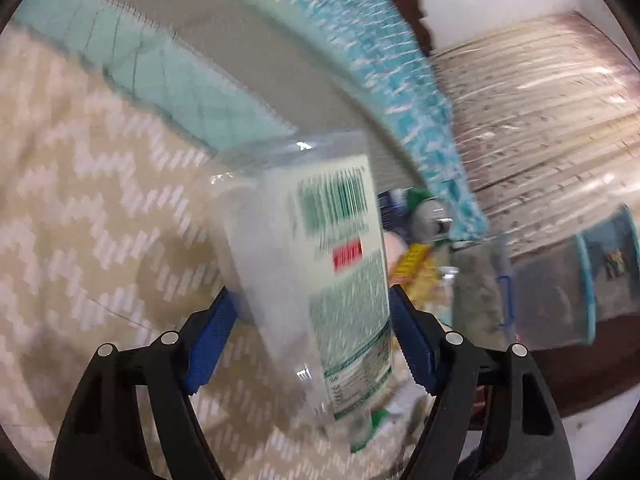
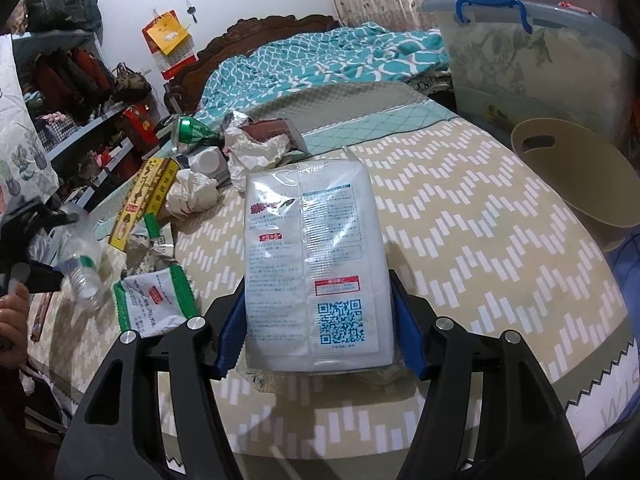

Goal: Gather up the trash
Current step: 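Carry bottle and bag to the beige bin and release both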

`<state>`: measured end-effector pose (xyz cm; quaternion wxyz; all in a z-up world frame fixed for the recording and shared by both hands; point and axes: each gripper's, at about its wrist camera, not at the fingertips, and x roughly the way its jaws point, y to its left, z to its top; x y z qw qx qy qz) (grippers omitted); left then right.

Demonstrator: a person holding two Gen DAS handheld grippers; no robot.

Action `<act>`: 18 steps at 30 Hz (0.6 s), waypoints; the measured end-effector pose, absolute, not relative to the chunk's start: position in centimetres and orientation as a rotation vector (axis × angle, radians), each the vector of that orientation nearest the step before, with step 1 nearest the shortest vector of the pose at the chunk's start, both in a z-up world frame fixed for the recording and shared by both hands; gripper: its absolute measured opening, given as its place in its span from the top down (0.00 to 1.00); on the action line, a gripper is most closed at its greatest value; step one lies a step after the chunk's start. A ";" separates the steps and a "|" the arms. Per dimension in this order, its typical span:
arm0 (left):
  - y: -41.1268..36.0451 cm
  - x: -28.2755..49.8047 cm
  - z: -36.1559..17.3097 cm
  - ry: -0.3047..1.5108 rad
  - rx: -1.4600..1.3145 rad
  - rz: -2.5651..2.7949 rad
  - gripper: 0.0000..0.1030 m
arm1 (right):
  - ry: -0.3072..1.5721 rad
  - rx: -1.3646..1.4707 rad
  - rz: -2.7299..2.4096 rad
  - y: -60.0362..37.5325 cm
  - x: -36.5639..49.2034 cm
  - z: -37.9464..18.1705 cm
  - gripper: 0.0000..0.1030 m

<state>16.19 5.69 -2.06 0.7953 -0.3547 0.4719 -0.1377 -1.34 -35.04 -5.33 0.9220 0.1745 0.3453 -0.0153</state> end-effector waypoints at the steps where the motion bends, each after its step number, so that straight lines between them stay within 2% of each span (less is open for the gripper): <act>1: 5.6 15.7 -0.7 0.983 -0.740 -0.318 0.31 | 0.707 0.370 -0.019 -35.1 -1.1 -5.3 0.39; 4: 3.8 14.9 3.4 0.906 -0.648 -0.399 0.31 | 0.691 0.428 0.014 -35.7 -0.6 -5.2 0.39; 8: -4.1 15.7 6.8 0.912 -0.515 -0.594 0.32 | 0.659 0.566 0.049 -38.3 -0.2 -5.0 0.39; 18: -32.7 19.2 5.6 1.086 -0.216 -1.019 0.33 | 0.555 0.651 -0.268 -52.1 -3.8 -3.7 0.39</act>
